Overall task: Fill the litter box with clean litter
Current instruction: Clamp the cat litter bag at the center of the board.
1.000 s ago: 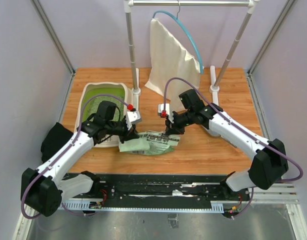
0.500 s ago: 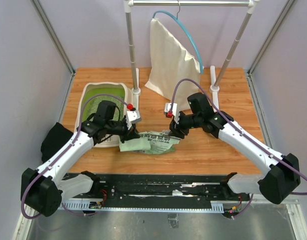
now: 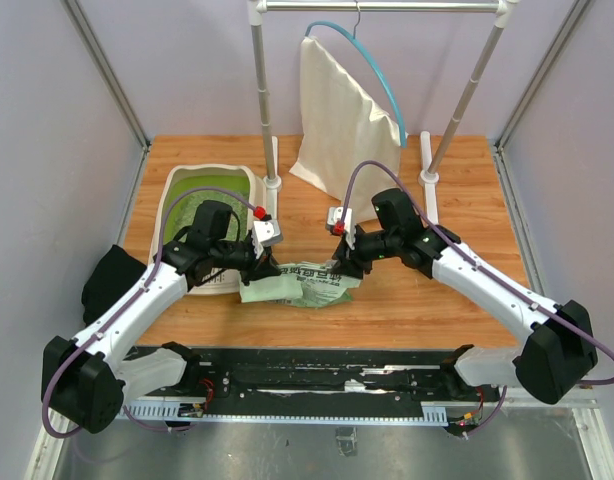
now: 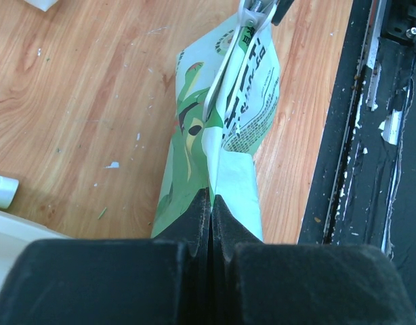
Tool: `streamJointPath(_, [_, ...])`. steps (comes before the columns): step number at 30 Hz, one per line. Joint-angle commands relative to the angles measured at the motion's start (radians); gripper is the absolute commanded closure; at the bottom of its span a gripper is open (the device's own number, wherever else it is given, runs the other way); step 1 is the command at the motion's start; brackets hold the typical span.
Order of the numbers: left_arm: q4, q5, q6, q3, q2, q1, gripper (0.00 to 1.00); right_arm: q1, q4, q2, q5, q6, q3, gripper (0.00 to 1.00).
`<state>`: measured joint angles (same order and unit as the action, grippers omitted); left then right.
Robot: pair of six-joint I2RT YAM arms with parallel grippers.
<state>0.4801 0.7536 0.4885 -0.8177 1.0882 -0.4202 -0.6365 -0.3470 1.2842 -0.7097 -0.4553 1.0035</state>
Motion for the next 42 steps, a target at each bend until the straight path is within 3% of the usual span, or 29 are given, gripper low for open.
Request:
streamJointPath(1, [-0.062, 0.047, -0.002, -0.031, -0.020, 0.003, 0.99, -0.005, 0.010, -0.009, 0.009, -0.009, -0.016, 0.71])
streamJointPath(7, [-0.067, 0.050, -0.006, -0.029, -0.015, 0.003, 1.00, -0.006, 0.031, -0.016, -0.016, -0.013, -0.018, 0.98])
streamJointPath(18, [-0.089, 0.063, -0.022, -0.025, -0.016, 0.003, 0.99, -0.030, 0.094, 0.003, -0.013, 0.007, -0.034, 0.99])
streamJointPath(20, [-0.092, 0.066, -0.026, -0.023, -0.017, 0.003, 1.00, -0.031, 0.097, 0.001, -0.012, 0.010, -0.037, 0.95])
streamJointPath(24, [-0.099, 0.066, -0.032, -0.020, -0.019, 0.002, 1.00, -0.031, 0.098, -0.015, 0.032, 0.032, -0.036, 0.65])
streamJointPath(27, [-0.115, 0.080, -0.049, -0.012, -0.020, 0.002, 0.99, -0.029, 0.099, -0.064, 0.172, 0.086, -0.035, 0.51])
streamJointPath(31, [-0.183, 0.113, -0.098, 0.016, -0.020, -0.011, 1.00, -0.002, 0.124, -0.182, 0.336, 0.133, -0.080, 0.42])
streamJointPath(35, [-0.260, 0.130, -0.156, 0.032, 0.018, -0.074, 0.99, 0.068, 0.170, -0.329, 0.376, 0.252, -0.157, 0.37])
streamJointPath(42, [-0.232, 0.109, -0.225, -0.039, 0.149, -0.163, 0.99, 0.115, 0.144, -0.526, 0.471, 0.379, -0.225, 0.30])
